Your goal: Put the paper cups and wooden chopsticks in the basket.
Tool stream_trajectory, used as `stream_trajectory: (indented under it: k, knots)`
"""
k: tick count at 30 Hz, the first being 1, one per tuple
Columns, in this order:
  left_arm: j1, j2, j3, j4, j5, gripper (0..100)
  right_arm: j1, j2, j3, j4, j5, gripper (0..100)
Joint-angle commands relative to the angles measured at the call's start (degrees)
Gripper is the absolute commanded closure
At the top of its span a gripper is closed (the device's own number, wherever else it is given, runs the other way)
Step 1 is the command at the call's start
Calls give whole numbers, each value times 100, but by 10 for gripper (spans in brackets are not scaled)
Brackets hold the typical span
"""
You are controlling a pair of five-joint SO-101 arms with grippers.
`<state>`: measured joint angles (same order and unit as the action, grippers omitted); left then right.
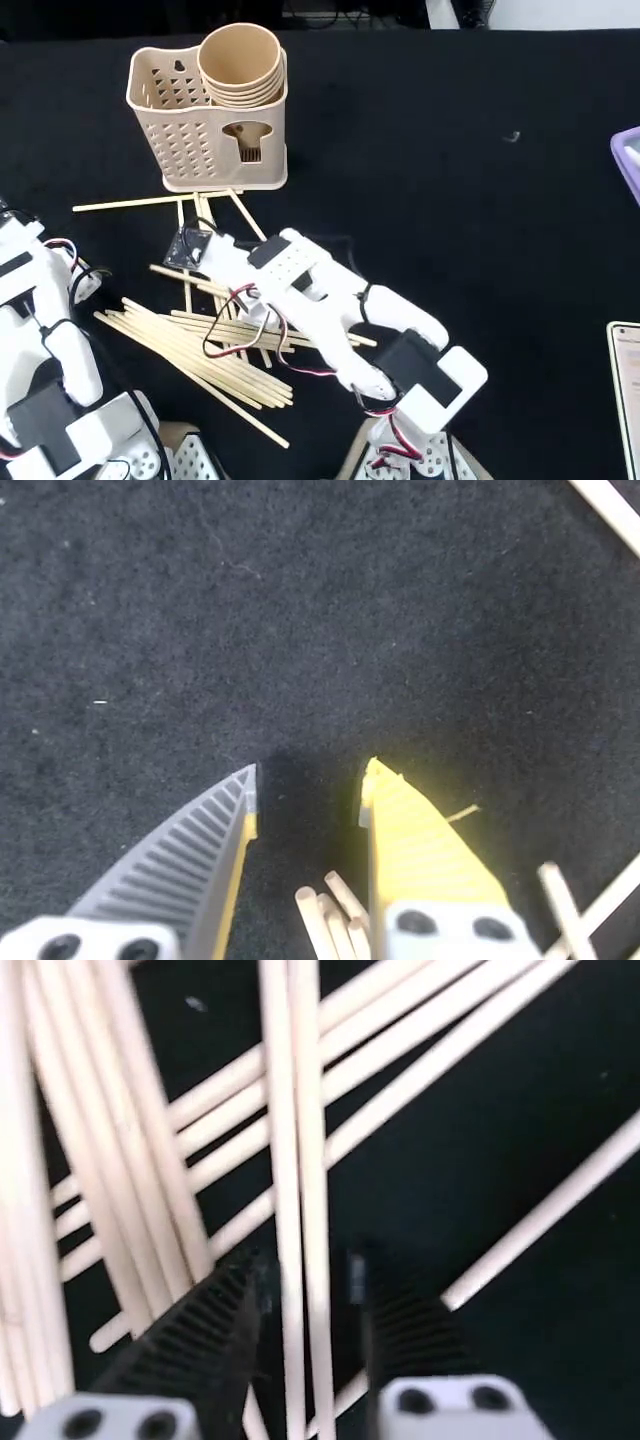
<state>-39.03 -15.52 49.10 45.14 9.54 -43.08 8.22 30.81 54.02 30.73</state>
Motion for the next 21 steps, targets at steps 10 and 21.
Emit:
stream_trajectory:
  k: [10,21]
  knots:
    - [-57,-88,-48,-97,35,823,-53,-110,-1174,958,53,988]
    - [-57,-88,-48,-88,35,823,-44,-1516,-207,1134,79,988]
